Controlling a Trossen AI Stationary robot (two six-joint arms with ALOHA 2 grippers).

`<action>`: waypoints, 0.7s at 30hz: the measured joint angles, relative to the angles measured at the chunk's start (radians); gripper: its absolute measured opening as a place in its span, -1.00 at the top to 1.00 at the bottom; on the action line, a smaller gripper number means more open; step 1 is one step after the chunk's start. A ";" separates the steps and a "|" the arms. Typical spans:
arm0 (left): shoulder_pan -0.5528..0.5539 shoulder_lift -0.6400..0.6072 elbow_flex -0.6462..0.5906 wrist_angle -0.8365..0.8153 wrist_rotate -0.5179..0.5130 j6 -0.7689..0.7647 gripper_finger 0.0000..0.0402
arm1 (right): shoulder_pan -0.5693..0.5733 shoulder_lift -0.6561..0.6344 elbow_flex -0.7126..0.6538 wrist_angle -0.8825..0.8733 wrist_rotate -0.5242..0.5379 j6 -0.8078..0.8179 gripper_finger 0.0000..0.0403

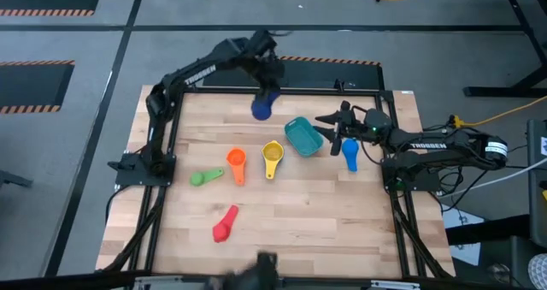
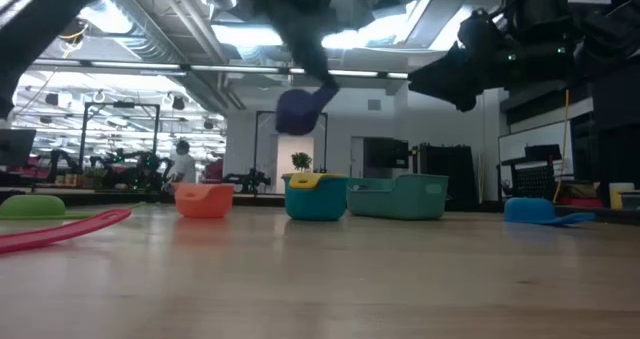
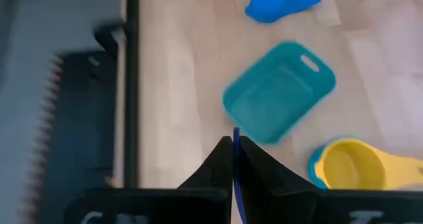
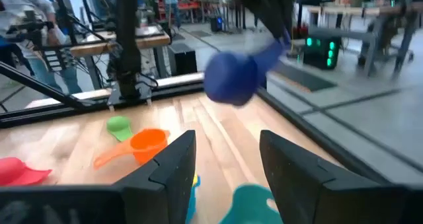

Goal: Nest measuring cups in basket
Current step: Stack the dark blue measuring cup on top of the yellow measuring cup

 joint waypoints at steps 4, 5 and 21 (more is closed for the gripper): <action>-0.150 -0.068 0.000 0.012 -0.178 0.029 0.99 | -0.033 0.000 0.000 -0.044 -0.017 0.005 0.13; -0.186 -0.085 0.000 0.012 -0.219 0.042 0.99 | -0.039 0.001 0.000 -0.048 -0.034 0.005 0.13; -0.624 -0.138 -0.158 0.095 -0.780 0.104 0.99 | -0.116 0.001 0.000 -0.047 -0.233 0.375 0.13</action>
